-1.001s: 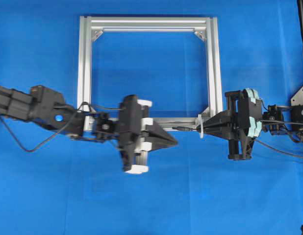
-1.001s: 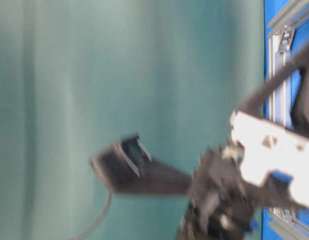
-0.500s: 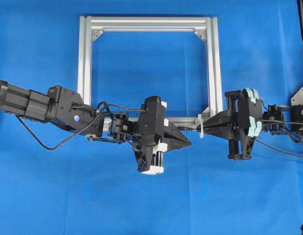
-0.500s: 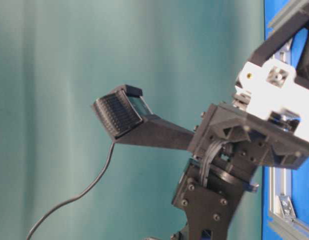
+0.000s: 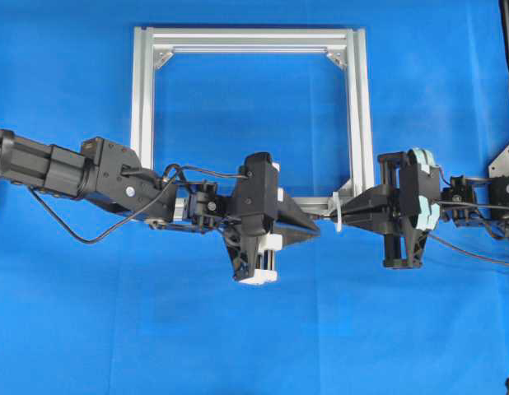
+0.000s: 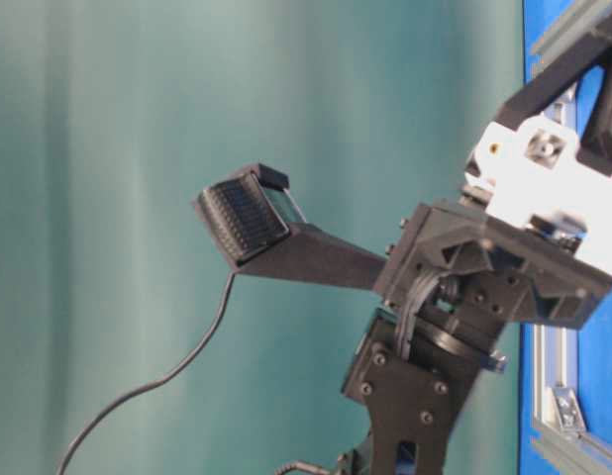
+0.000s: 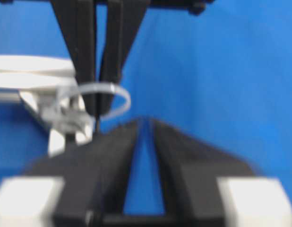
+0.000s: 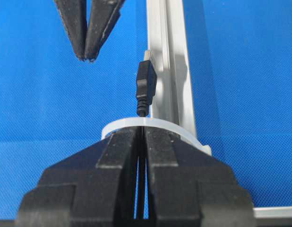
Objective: Insert the wire through the string loop located on the right side.
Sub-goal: 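Move the left gripper right toward the plug protruding from the loop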
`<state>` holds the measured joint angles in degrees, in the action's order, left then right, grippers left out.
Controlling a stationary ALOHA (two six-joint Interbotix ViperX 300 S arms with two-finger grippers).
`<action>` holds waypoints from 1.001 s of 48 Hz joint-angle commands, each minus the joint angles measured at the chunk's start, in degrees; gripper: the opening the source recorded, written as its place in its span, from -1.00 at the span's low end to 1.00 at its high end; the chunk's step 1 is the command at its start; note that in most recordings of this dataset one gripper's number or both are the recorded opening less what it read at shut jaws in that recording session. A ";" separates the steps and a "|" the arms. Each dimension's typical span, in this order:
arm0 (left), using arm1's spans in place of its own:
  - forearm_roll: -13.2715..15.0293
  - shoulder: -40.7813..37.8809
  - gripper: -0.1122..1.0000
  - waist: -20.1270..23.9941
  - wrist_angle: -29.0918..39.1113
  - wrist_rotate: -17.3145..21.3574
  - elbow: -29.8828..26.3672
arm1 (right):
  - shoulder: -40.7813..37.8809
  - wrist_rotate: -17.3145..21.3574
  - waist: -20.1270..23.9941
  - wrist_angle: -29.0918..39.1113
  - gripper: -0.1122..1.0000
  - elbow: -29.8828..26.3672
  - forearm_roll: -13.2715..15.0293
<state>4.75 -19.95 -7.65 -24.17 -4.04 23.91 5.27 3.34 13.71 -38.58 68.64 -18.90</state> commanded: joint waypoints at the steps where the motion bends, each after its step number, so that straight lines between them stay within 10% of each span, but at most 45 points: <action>1: -0.18 1.41 -0.40 0.09 -0.26 -0.09 -1.23 | 0.26 0.00 -0.09 -0.26 -0.86 -0.70 0.00; 14: -0.26 1.49 0.83 0.53 -0.26 0.00 -1.14 | 0.26 -0.09 -0.09 -0.26 -0.86 -0.70 0.00; 48: -0.18 -2.55 0.80 1.23 -0.18 0.00 -1.58 | 0.26 -0.09 -0.09 -0.26 -0.86 -0.70 0.00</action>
<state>4.66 -23.12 -6.59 -24.08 -4.04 23.73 5.27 3.34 13.71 -38.50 68.55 -18.90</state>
